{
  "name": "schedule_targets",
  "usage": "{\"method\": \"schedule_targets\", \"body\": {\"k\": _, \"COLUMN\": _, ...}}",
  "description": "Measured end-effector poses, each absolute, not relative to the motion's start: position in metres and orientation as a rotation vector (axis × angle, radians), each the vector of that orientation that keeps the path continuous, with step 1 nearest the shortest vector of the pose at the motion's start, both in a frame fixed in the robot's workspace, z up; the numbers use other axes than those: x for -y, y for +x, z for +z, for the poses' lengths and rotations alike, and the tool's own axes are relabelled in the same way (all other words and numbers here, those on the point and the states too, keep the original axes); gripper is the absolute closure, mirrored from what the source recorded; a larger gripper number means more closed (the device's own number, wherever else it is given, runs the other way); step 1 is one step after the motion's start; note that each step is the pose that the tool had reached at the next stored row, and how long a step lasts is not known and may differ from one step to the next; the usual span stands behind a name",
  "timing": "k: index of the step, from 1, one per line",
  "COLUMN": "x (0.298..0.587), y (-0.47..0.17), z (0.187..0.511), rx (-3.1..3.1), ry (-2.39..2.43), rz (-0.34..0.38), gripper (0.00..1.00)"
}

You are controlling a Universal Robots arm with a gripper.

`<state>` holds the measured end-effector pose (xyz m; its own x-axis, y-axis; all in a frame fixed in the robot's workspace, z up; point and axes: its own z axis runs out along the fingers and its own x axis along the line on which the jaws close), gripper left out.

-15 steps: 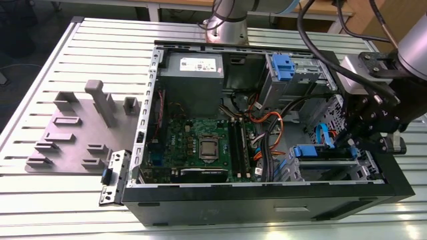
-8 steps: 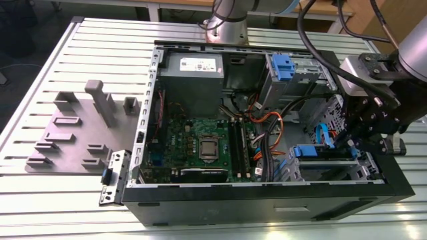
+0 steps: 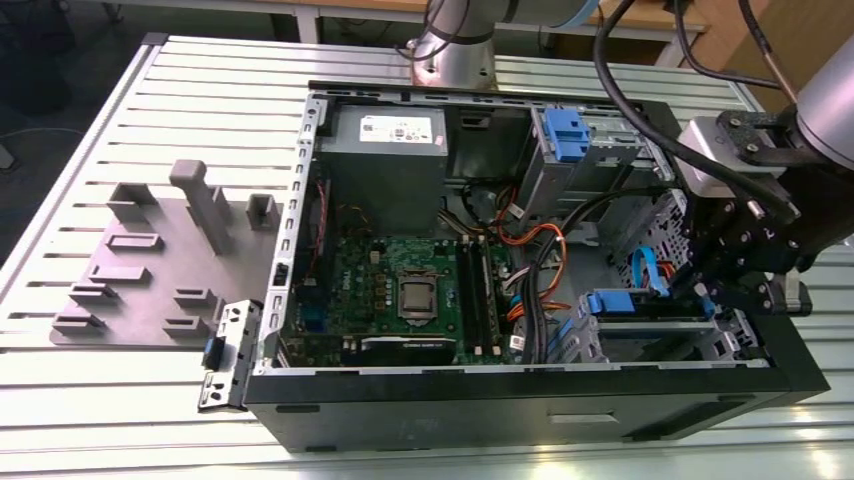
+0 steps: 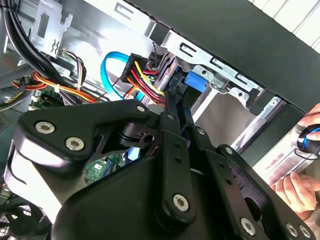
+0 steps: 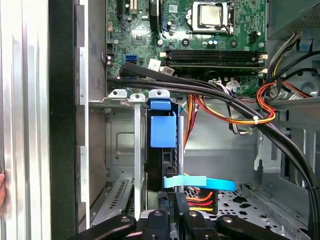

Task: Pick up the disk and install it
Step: 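Insert the second disk wire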

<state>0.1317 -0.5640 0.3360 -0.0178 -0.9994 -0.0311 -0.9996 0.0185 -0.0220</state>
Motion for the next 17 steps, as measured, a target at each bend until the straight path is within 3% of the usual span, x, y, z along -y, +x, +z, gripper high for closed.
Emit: {"method": "schedule_targets", "body": {"k": 17, "x": 0.5641, "y": 0.1317, "z": 0.3322, "rx": -2.213, "ry": -2.173, "rz": 0.013, "gripper": 0.83}}
